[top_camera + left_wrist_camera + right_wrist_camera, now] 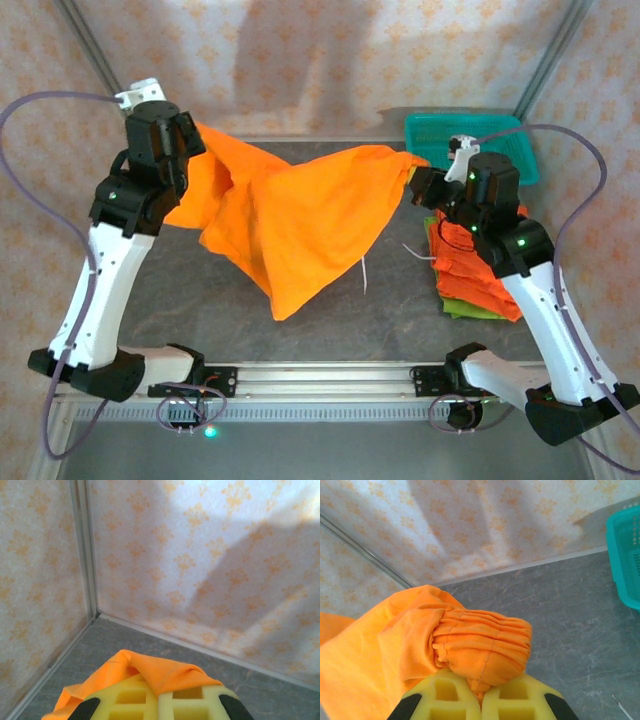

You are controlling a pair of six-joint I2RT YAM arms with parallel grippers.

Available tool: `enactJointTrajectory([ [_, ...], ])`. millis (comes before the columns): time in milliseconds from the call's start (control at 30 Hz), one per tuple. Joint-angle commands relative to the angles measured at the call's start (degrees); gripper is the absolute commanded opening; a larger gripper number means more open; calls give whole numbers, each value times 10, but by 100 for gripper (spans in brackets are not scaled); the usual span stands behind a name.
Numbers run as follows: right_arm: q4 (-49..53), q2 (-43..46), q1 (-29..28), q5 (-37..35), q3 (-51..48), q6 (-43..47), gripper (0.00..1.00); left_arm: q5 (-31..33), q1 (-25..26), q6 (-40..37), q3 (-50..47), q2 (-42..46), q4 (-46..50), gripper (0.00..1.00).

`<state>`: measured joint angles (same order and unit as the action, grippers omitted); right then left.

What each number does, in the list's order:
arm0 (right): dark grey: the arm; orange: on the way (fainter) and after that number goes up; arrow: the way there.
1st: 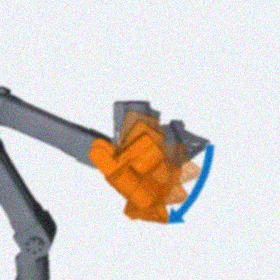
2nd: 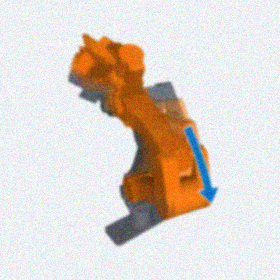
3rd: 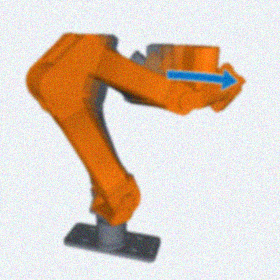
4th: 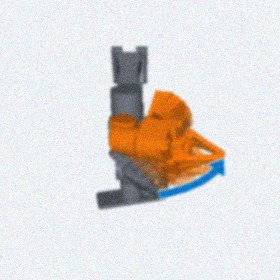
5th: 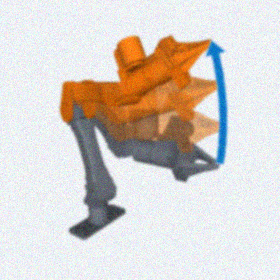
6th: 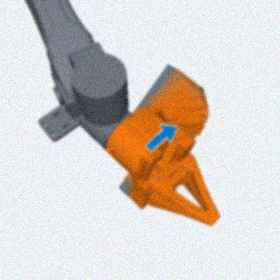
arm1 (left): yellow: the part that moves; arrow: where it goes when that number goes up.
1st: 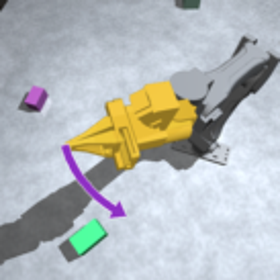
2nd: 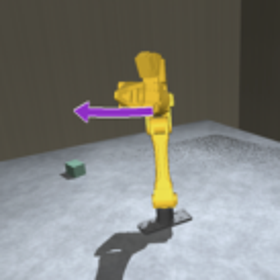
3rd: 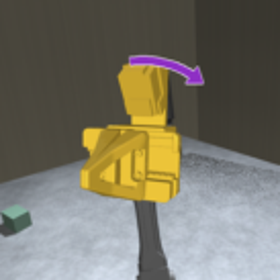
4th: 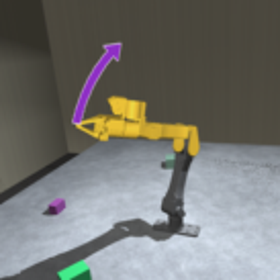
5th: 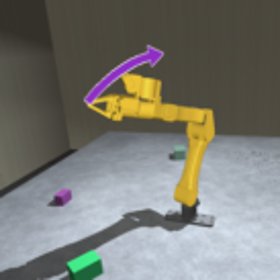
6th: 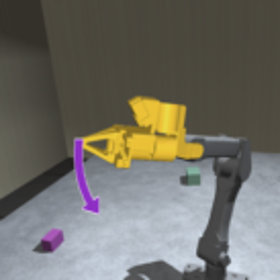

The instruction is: Fold and stack the shorts

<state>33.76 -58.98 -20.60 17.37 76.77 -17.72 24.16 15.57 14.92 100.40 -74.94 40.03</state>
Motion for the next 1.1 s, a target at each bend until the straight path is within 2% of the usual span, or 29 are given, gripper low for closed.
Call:
enactJointTrajectory([
  [0, 12, 0, -6, -31, -36, -46, 0, -27, -10, -8, -51, -52, -13, 10],
  [33, 11, -2, -7, -41, -50, -55, 0, -40, -13, -6, -68, -69, -32, 22],
  [67, 11, -7, -9, -54, -64, -63, 0, -52, -15, -4, -83, -86, -51, 41],
  [100, 16, -14, -9, -73, -78, -74, 0, -61, -17, -2, -94, -99, -64, 50],
  [167, 29, -32, -10, -120, -102, -100, 0, -87, -17, 14, -107, -116, -72, 62],
  [200, 31, -42, -10, -132, -112, -106, 0, -107, -16, 27, -117, -112, -74, 64],
  [233, 27, -54, -10, -136, -124, -107, 0, -136, -16, 46, -142, -95, -88, 66],
  [300, 24, -77, -10, -146, -138, -112, 0, -185, -2, 76, -220, -38, -143, 77],
  [367, 18, -100, -10, -156, -148, -110, 0, -196, 45, 82, -298, 32, -189, 94],
  [400, 15, -108, -9, -163, -150, -109, 0, -188, 70, 77, -326, 57, -190, 97],
  [500, 11, -129, -10, -174, -148, -101, 0, -167, 168, 80, -402, 111, -161, 97],
  [633, 12, -148, -10, -173, -141, -94, 0, -225, 253, 96, -470, 128, -87, 91],
  [700, 13, -153, -9, -174, -141, -92, 0, -242, 301, 107, -517, 146, -104, 87],
  [833, 11, -157, -10, -179, -144, -87, 0, -235, 409, 126, -585, 172, -149, 81],
  [1067, 13, -169, -9, -181, -142, -78, 0, -238, 492, 101, -597, 90, -124, 65],
])
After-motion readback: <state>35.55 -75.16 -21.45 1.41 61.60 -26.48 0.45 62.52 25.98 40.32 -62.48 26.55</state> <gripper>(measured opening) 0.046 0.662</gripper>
